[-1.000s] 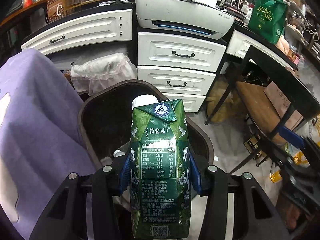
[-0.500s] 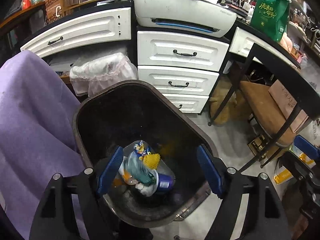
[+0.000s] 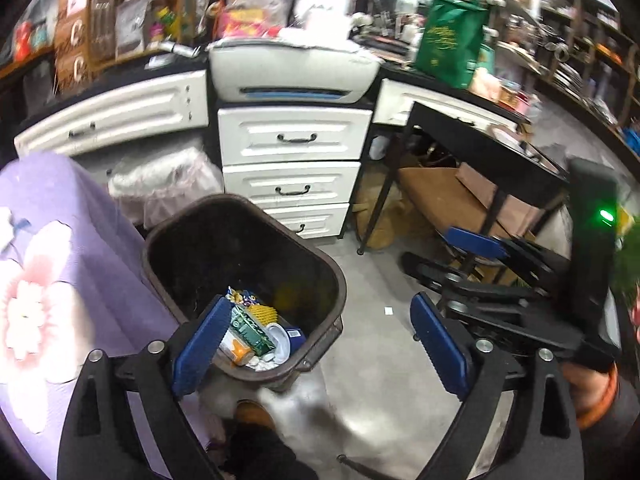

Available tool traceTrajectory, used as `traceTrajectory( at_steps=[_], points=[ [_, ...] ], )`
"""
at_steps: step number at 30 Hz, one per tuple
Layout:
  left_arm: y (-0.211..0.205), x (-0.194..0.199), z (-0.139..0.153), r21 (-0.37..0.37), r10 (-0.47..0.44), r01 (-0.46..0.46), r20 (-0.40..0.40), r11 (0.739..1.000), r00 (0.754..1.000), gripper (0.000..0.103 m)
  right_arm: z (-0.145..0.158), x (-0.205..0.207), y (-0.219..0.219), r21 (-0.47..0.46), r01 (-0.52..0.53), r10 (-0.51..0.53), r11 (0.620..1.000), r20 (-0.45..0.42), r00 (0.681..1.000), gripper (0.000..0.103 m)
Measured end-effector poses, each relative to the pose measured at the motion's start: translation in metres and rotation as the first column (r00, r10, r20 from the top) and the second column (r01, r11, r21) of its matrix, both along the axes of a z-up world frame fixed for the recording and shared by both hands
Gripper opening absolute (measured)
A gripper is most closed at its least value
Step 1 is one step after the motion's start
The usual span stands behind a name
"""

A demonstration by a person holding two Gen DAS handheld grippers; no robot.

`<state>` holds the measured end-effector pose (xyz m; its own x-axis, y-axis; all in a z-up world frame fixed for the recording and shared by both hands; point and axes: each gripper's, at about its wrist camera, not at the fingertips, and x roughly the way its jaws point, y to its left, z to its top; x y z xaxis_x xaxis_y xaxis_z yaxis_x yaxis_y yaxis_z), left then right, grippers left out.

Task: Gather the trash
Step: 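Move the left tool to the red paper cup and close on it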

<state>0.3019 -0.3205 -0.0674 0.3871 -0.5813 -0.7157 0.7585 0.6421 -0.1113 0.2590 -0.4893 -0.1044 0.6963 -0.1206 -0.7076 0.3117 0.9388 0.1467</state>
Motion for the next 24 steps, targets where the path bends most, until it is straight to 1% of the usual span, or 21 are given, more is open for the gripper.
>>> traceTrajectory(
  at_steps=[3, 6, 9, 12, 16, 18, 22, 23, 24],
  points=[
    [0.014, -0.012, 0.013, 0.005, -0.009, 0.009, 0.051, 1.000, 0.999, 0.092, 0.009, 0.004, 0.016, 0.021, -0.049, 0.049, 0.999, 0.012, 0.999, 0.069],
    [0.032, -0.018, 0.024, -0.015, 0.007, -0.006, 0.074, 1.000, 0.997, 0.093, 0.018, 0.008, 0.034, 0.024, -0.102, 0.101, 0.995, 0.021, 0.995, 0.069],
    [0.055, -0.020, 0.032, -0.035, 0.040, -0.037, 0.087, 0.999, 0.995, 0.093, 0.025, 0.010, 0.052, 0.012, -0.141, 0.140, 0.990, 0.038, 0.989, 0.069],
    [0.080, -0.020, 0.039, -0.045, 0.086, -0.082, 0.103, 0.996, 0.991, 0.093, 0.028, 0.015, 0.066, 0.031, -0.178, 0.177, 0.984, 0.036, 0.984, 0.069],
    [0.115, -0.017, 0.048, -0.039, 0.153, -0.149, 0.129, 0.988, 0.980, 0.093, 0.033, 0.022, 0.084, 0.012, -0.215, 0.215, 0.976, 0.031, 0.976, 0.069],
    [0.131, -0.015, 0.052, -0.021, 0.177, -0.175, 0.154, 0.984, 0.972, 0.095, 0.036, 0.026, 0.094, 0.014, -0.245, 0.244, 0.969, 0.031, 0.969, 0.069],
    [0.167, 0.002, 0.060, 0.051, 0.200, -0.213, 0.189, 0.976, 0.961, 0.095, 0.044, 0.039, 0.115, 0.026, -0.312, 0.311, 0.950, 0.031, 0.950, 0.069],
    [0.178, 0.009, 0.063, 0.083, 0.201, -0.221, 0.203, 0.972, 0.958, 0.095, 0.046, 0.043, 0.121, 0.025, -0.331, 0.330, 0.943, 0.031, 0.943, 0.069],
    [0.188, 0.017, 0.067, 0.130, 0.188, -0.220, 0.218, 0.967, 0.958, 0.095, 0.049, 0.046, 0.127, 0.021, -0.348, 0.348, 0.937, 0.033, 0.937, 0.069]
  ],
)
